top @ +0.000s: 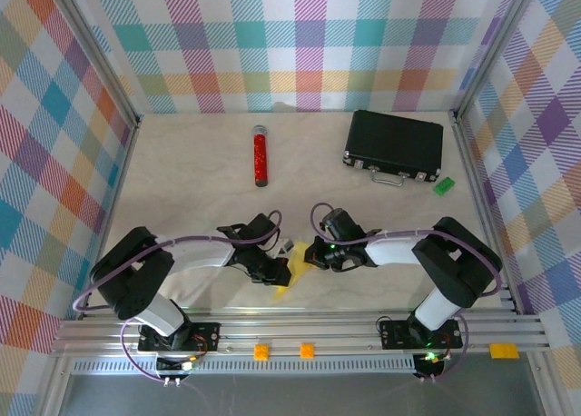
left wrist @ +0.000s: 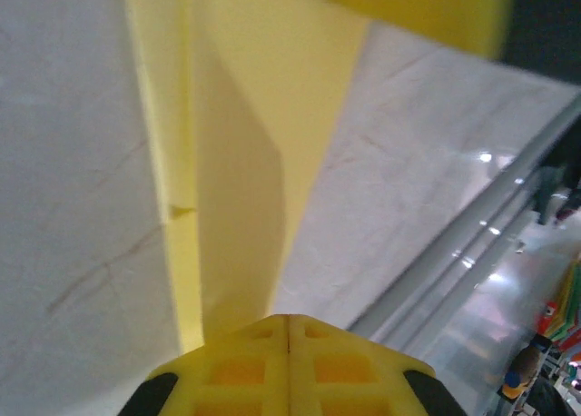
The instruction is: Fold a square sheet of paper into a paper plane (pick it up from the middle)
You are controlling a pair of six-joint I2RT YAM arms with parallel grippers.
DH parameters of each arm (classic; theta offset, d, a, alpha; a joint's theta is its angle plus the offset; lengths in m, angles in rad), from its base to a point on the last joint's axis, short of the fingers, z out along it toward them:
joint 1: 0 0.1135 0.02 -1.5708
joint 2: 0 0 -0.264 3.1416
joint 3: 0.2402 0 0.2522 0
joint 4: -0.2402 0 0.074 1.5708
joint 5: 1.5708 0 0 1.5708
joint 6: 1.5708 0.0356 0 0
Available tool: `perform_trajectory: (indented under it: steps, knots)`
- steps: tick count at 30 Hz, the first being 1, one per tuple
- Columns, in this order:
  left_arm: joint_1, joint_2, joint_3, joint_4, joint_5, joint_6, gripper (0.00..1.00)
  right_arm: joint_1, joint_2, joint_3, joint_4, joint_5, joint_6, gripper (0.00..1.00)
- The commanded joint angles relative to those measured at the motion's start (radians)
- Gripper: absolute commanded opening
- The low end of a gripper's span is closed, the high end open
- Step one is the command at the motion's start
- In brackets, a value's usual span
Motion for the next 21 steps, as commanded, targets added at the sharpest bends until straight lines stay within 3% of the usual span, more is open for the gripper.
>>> perform_trajectory:
  steps: [1, 12, 21]
  knots:
    - [0.005, -0.072, 0.009, 0.025, 0.025, -0.079, 0.12, 0.003, 0.044, -0.048, -0.033, 0.048, 0.024, 0.0]
    - [0.001, 0.014, -0.068, 0.093, 0.031, -0.099, 0.09, 0.003, 0.063, -0.051, -0.032, 0.063, 0.03, 0.0]
    - [0.002, -0.047, -0.229, 0.147, 0.057, -0.137, 0.04, 0.003, 0.068, -0.061, -0.069, 0.091, 0.024, 0.0]
